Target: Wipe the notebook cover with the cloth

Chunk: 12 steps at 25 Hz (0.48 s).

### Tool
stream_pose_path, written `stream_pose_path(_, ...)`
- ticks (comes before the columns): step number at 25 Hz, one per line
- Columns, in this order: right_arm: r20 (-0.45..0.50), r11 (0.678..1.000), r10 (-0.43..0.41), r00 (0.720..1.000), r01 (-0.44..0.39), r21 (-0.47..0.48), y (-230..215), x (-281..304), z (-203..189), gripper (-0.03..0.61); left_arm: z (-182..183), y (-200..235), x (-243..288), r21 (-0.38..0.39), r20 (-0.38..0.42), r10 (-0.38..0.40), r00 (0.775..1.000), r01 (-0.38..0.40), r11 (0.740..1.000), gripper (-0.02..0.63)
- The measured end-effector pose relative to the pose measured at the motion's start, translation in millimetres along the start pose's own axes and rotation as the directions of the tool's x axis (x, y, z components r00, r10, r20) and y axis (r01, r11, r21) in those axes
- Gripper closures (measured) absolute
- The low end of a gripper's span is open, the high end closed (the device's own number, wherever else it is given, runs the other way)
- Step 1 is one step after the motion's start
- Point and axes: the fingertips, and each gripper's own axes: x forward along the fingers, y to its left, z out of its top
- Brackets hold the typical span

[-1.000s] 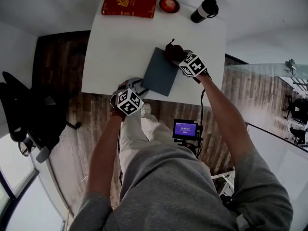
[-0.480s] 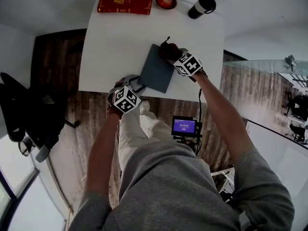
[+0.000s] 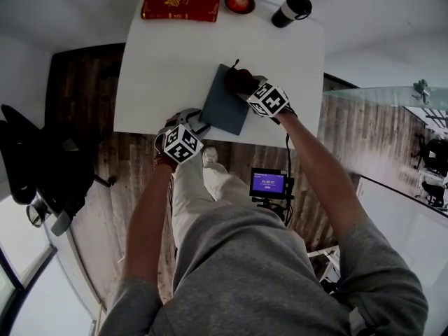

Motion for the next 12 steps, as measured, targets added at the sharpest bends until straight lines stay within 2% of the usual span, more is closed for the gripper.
stream_pose_path(12,0.019,0.998,0.054,0.998,-0.053,-0.045,46,4,0,0.422,-1,2,0,-0.003,-0.001,0.002,1.0,-0.002,1.0,0.364)
